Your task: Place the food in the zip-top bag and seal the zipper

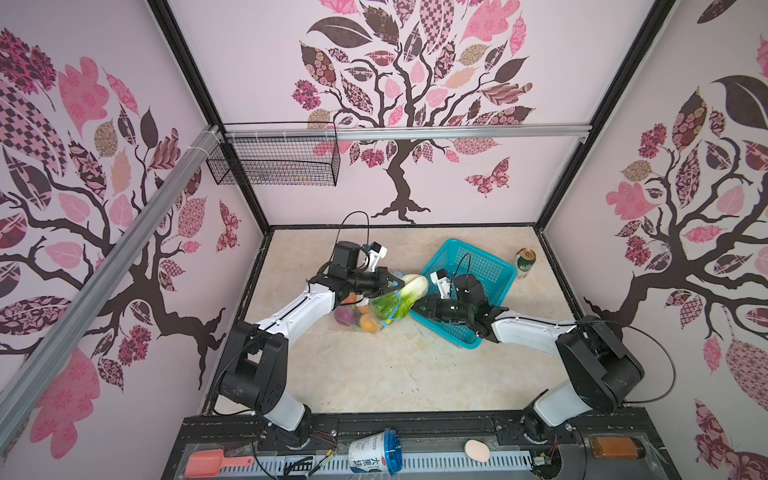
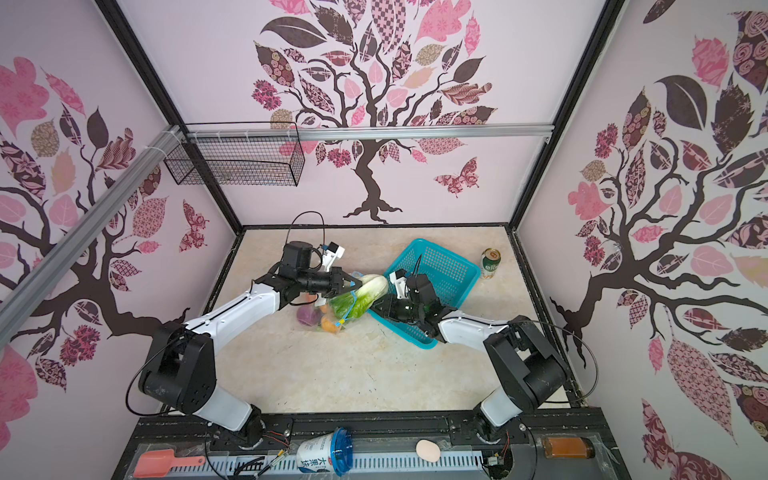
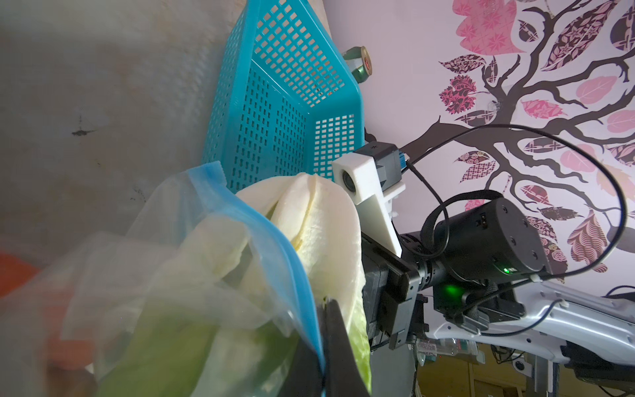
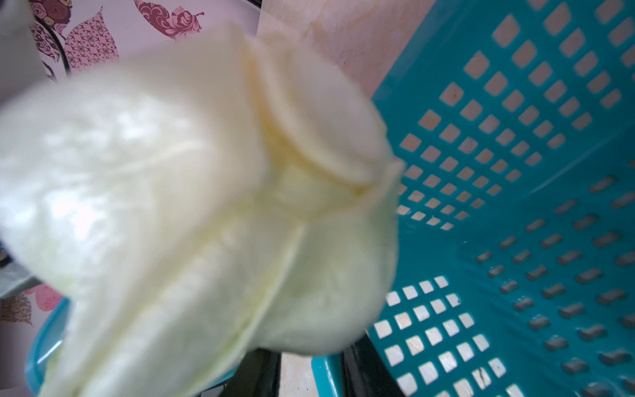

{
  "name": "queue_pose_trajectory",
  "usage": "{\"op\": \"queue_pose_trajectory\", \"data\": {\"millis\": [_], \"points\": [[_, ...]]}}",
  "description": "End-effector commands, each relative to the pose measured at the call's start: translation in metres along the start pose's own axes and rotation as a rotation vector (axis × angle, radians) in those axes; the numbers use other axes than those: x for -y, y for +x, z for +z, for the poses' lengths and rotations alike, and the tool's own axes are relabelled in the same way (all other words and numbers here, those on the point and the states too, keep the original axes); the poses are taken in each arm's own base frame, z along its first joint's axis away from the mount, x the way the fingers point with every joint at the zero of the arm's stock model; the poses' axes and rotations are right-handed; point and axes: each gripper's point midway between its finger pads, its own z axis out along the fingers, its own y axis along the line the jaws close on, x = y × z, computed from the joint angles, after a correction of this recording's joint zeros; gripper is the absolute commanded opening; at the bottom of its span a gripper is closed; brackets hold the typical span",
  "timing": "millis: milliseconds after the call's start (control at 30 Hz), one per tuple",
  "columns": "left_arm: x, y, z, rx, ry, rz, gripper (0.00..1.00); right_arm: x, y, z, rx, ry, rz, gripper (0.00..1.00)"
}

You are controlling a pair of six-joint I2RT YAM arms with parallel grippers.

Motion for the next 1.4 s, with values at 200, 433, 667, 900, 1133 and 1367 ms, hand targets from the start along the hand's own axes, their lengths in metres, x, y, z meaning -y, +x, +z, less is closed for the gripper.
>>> {"op": "queue_pose_trajectory", "data": {"millis": [200,433,667,900,1133,1367], "points": [[-0.010,0.015,0.000,0.133,-0.020,-0.089,0.00,-0.051,-0.031,0.000,0.089,-0.142,-0.079,0.35],[-0.010,0.013,-0.006,0.246,0.017,-0.102,0.00,-0.055,-0.035,0.000,0.093,-0.196,-0.039,0.34],[-0.006,0.015,0.006,0.227,0.043,-0.101,0.00,-0.055,-0.033,0.001,0.081,-0.215,-0.031,0.23],[0.000,0.013,0.001,0.232,0.046,-0.085,0.00,-0.055,-0.037,0.001,0.084,-0.209,-0.040,0.00],[0.010,0.010,-0.007,0.232,0.025,-0.048,0.00,-0.058,-0.050,-0.013,0.117,-0.177,-0.083,0.00],[0.023,-0.006,-0.030,0.270,0.030,-0.026,0.00,-0.073,-0.064,-0.036,0.161,-0.108,-0.182,0.00]]}}
